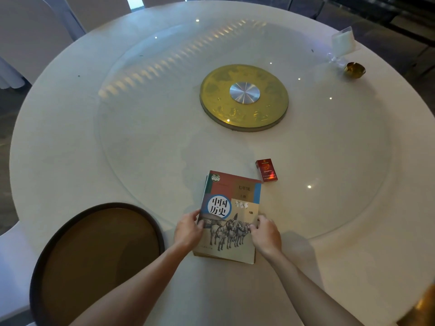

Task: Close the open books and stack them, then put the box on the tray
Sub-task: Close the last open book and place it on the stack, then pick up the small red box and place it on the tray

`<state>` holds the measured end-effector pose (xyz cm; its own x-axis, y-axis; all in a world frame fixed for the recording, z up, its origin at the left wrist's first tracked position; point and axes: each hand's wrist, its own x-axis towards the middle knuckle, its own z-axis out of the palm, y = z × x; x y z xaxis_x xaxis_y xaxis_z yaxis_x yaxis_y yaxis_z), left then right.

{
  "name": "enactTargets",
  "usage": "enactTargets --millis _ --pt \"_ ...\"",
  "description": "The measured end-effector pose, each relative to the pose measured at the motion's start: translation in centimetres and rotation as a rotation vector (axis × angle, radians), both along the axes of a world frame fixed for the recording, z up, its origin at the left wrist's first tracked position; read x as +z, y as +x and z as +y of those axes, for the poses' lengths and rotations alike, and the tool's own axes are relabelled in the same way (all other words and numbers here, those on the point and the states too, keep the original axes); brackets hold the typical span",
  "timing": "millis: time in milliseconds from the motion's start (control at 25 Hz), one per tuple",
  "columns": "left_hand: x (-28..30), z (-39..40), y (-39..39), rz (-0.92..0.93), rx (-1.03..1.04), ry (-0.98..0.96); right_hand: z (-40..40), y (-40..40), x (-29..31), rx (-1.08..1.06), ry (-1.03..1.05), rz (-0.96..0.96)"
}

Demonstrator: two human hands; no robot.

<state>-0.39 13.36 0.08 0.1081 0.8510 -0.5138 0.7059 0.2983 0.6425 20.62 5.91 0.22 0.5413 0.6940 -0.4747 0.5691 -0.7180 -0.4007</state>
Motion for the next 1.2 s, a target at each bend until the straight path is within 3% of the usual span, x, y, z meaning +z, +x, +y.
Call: enactTargets --millis 400,960,1120,1200 --pt "-1.0 -0.8 -0.5 -0.013 0.074 -0.070 -1.3 0.0 -1.2 -0.299 0.031 0.242" --pt "-0.6 3.6 2.2 -0.018 0.145 -0.097 5.0 3.4 -1.5 -0.231 0.029 0.215" --pt "0.7 4.6 4.2 0.032 0.170 0.074 5.9 5.4 -0.7 -0.282 0.079 0.189" --pt "2.0 5.6 7.2 -0.080 0.155 0.159 7.5 7.6 -0.3 -0.283 0.198 0.094"
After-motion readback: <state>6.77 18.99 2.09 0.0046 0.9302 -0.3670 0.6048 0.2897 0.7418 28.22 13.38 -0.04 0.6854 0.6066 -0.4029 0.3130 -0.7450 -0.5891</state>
